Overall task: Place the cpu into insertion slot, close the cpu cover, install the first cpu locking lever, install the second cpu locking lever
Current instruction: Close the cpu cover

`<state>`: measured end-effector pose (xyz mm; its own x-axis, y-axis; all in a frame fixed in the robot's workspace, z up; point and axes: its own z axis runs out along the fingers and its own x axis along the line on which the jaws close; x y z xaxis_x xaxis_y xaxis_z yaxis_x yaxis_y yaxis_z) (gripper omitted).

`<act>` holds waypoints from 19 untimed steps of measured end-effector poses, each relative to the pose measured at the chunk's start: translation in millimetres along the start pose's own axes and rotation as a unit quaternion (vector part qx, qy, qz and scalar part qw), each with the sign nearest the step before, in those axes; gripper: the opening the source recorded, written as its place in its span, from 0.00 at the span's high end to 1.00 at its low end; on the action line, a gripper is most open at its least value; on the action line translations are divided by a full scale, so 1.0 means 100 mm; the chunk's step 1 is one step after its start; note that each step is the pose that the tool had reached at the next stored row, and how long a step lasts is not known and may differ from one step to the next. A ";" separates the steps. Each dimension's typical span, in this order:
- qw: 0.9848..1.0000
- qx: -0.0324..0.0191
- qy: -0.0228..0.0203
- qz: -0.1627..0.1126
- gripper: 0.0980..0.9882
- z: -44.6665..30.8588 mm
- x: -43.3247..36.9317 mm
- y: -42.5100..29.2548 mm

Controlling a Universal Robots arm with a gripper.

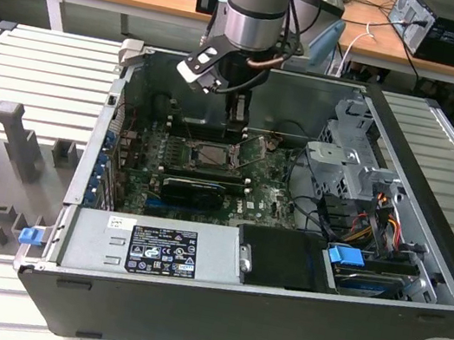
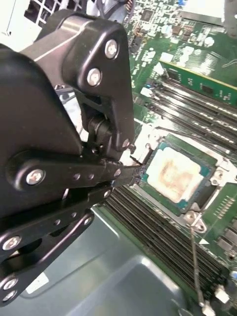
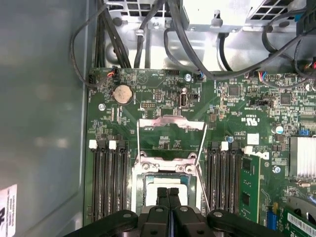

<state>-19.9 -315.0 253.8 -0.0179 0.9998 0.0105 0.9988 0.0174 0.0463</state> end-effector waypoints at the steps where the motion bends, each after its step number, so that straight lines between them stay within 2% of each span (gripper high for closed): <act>1: 1.000 0.000 0.000 0.000 0.99 -0.005 0.000 0.004; 4: 1.000 0.000 0.000 0.000 0.99 -0.055 0.001 0.008; 9: 1.000 0.000 0.000 0.000 0.99 -0.060 0.003 0.094; 15: 1.000 0.000 0.000 0.000 0.99 -0.120 0.004 0.130; 19: 1.000 0.000 0.000 0.000 0.99 -0.115 0.001 0.266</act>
<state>6.1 -314.5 266.5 -0.0178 0.9998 0.0104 0.9988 0.0173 0.0457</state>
